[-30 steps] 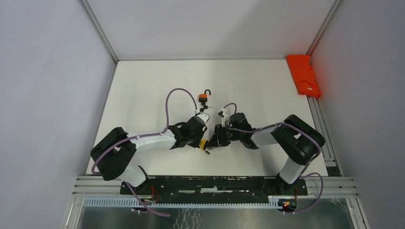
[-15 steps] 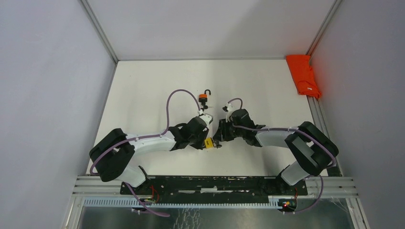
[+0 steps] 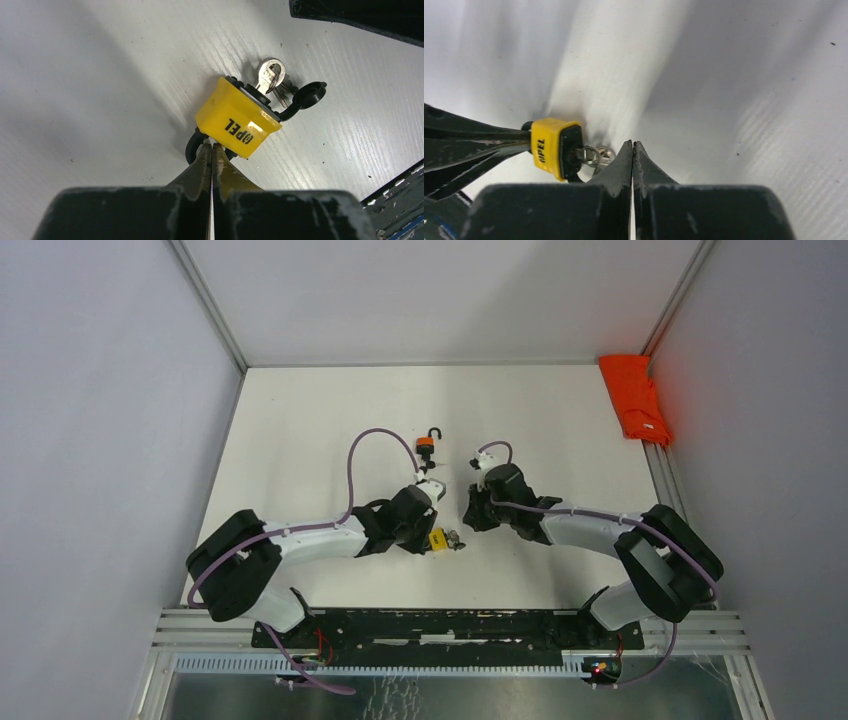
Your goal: Unlock with the key
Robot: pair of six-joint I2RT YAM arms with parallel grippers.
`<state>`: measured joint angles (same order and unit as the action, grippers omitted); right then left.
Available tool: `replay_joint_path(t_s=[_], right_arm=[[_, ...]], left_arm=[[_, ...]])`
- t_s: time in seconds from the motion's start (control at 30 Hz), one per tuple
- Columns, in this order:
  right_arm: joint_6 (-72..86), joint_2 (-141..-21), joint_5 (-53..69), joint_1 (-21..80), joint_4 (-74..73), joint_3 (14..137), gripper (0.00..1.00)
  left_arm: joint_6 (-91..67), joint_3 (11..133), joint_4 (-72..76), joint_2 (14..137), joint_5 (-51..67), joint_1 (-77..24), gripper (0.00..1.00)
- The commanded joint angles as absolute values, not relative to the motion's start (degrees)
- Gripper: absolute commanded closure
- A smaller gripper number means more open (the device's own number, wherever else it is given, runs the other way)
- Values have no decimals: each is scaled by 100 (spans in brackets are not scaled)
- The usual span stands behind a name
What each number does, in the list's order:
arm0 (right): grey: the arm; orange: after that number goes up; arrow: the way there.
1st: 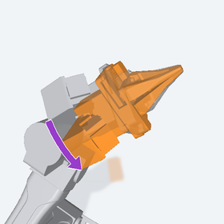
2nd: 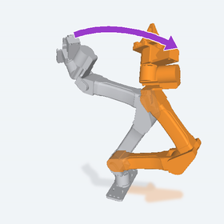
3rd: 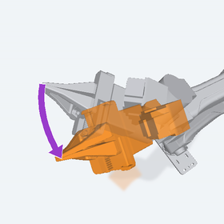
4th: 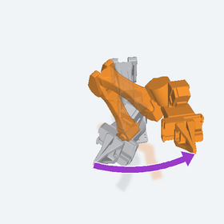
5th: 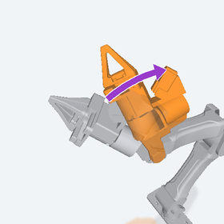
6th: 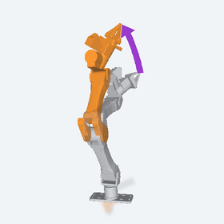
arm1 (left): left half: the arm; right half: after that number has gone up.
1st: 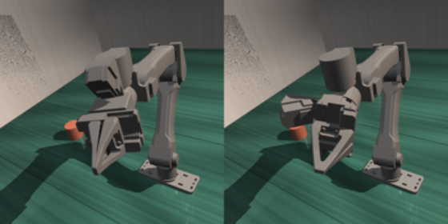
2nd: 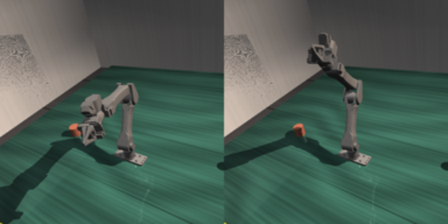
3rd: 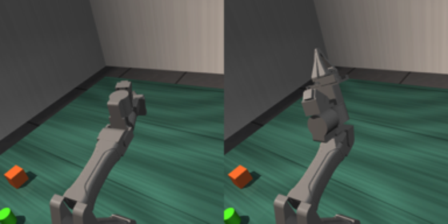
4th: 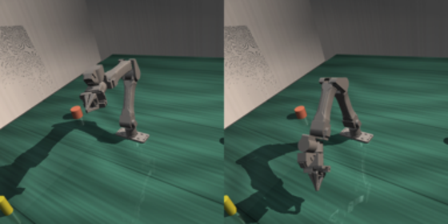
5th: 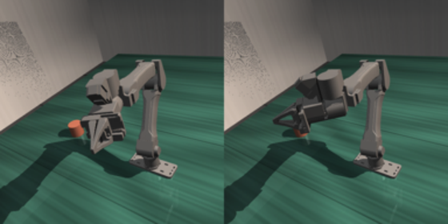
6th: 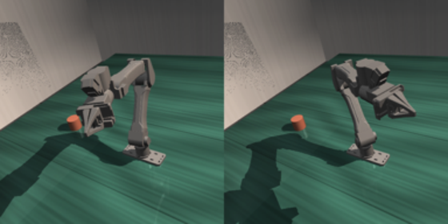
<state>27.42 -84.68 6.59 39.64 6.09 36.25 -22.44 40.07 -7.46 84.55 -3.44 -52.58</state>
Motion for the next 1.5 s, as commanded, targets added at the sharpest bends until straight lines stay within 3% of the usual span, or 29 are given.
replay_joint_path(t_s=[0.0,0.9,1.2,1.47], right_arm=[[2409,-8633,285,4003,207,3914,100],[2447,-9318,-378,5259,-697,4983,100],[2515,-8806,-1953,5237,-1185,4887,100],[2574,-8703,-1764,5229,-1214,4689,100]], left_arm=[[-2443,4011,-479,8335,-237,-5282,98],[-2452,3974,-474,8245,-236,-5277,98],[-2479,3832,-462,8036,-254,-5277,98],[-2462,3806,-436,7896,-260,-5280,98]])
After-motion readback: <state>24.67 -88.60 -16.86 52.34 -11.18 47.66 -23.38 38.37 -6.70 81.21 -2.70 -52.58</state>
